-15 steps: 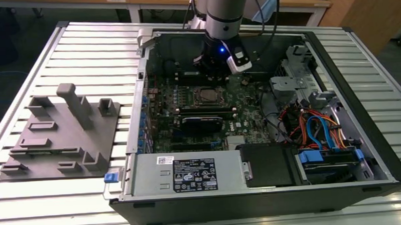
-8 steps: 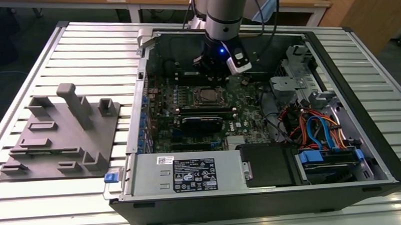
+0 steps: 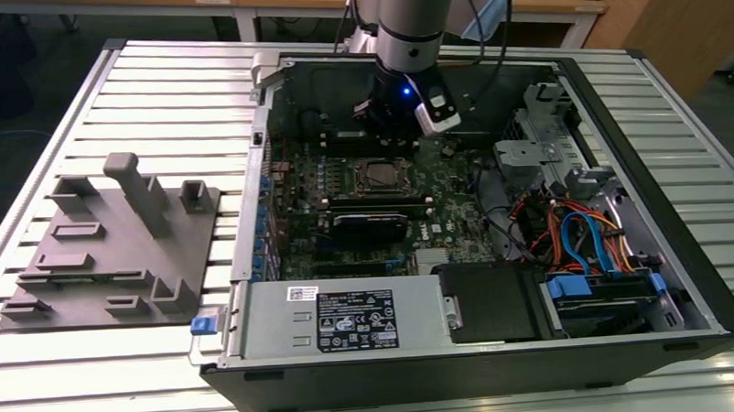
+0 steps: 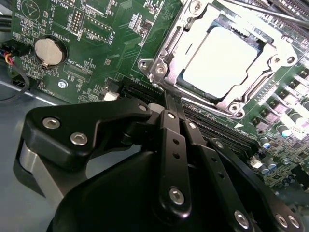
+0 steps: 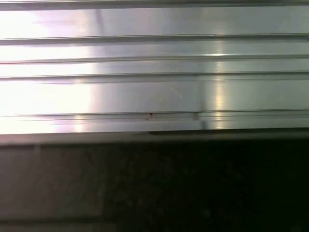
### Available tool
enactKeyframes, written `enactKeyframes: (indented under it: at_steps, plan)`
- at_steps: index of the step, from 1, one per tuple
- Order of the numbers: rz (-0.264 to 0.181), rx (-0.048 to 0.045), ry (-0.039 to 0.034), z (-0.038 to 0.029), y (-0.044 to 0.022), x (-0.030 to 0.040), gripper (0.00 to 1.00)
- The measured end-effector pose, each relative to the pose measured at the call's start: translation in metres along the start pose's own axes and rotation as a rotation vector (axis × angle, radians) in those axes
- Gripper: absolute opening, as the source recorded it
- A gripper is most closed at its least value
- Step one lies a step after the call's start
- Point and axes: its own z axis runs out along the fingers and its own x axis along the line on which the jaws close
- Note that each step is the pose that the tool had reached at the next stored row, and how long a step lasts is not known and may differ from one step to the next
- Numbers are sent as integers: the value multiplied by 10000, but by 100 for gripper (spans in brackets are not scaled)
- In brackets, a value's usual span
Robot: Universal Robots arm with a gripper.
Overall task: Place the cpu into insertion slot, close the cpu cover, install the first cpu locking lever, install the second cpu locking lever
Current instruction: 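Install the second cpu locking lever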
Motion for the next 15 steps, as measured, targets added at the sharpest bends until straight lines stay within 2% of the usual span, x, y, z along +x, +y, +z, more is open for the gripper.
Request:
enactKeyframes:
  at_steps: [1, 3, 5, 15]
  plan:
    - [-1, 195, -7, -74, 5, 0, 10]
    - [-1, 211, -8, -80, 6, 0, 10]
    - [-2, 299, -12, -114, 8, 0, 10]
    - [-2, 300, -12, -115, -4, -1, 10]
